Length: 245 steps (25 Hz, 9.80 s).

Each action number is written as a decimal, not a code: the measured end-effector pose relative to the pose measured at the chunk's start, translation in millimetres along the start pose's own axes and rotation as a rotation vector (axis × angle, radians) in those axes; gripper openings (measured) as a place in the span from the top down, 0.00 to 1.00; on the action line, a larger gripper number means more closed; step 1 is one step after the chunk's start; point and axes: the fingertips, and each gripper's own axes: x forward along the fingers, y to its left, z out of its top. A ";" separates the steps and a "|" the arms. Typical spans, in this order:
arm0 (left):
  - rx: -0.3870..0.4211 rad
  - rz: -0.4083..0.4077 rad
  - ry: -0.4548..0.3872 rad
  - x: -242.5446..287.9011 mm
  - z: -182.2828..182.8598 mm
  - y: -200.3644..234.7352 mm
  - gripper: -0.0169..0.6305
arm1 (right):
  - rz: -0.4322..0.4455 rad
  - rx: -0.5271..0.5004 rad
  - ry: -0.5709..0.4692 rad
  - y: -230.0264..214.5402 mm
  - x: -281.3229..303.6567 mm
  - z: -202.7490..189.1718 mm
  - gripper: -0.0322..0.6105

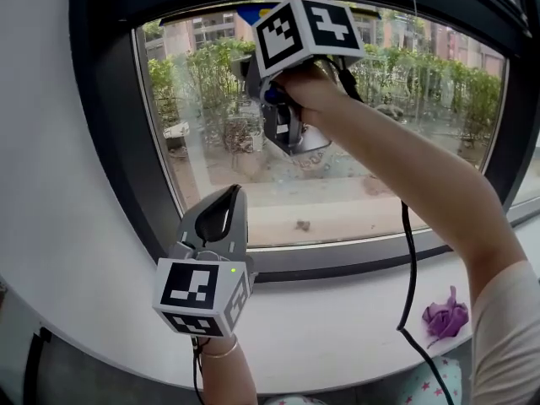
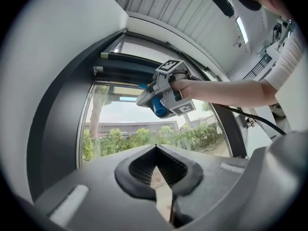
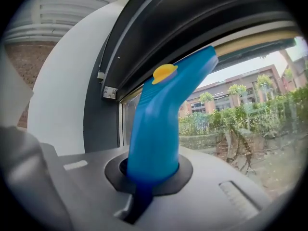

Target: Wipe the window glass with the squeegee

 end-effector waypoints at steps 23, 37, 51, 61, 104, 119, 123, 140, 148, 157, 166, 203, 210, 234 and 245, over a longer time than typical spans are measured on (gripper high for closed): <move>-0.028 0.020 0.067 -24.3 -43.5 -44.6 0.97 | 0.043 0.037 0.075 -4.4 4.9 -94.1 0.91; -0.032 0.002 0.137 -15.5 -72.2 -48.4 0.97 | 0.035 0.056 0.107 -8.4 7.3 -142.2 0.91; -0.066 -0.009 0.129 -16.4 -81.0 -49.2 0.97 | 0.047 0.111 0.149 -6.6 6.0 -197.0 0.91; -0.056 0.028 0.151 -20.0 -88.0 -31.9 0.97 | 0.048 0.139 0.187 -9.6 3.9 -247.2 0.91; -0.111 0.055 0.228 -15.9 -119.4 -3.0 0.97 | 0.076 0.517 0.443 5.9 -14.9 -422.7 0.91; -0.110 0.073 0.216 -11.9 -118.3 1.5 0.97 | 0.080 0.582 0.537 6.0 -16.2 -452.7 0.91; -0.126 0.065 0.256 -17.5 -131.7 -3.5 0.97 | 0.096 0.575 0.564 13.7 -30.4 -464.8 0.91; 0.173 0.156 0.122 -40.9 10.4 76.3 0.97 | 0.230 0.140 0.111 94.7 -0.2 -135.2 0.91; 0.278 0.155 0.096 -29.1 31.5 75.0 0.97 | 0.066 -0.033 0.083 55.9 13.2 -52.8 0.91; 0.329 0.194 0.139 -33.9 14.2 72.5 0.97 | -0.013 -0.096 0.038 40.5 33.6 -14.1 0.91; 0.287 0.172 0.135 -38.6 3.0 61.3 0.97 | -0.039 -0.018 -0.004 37.0 41.1 16.2 0.91; 0.037 0.217 0.176 -60.8 -90.6 36.7 0.97 | 0.063 0.113 0.153 18.2 41.9 -250.8 0.91; 0.047 0.222 0.220 -53.1 -122.1 31.1 0.97 | 0.066 0.154 0.192 6.7 36.2 -317.1 0.91; -0.039 0.236 0.239 -50.5 -154.0 47.7 0.97 | 0.104 0.334 0.397 29.6 34.7 -420.0 0.91; -0.047 0.238 0.235 -52.4 -154.3 46.5 0.97 | 0.192 0.514 0.532 51.8 23.0 -451.3 0.91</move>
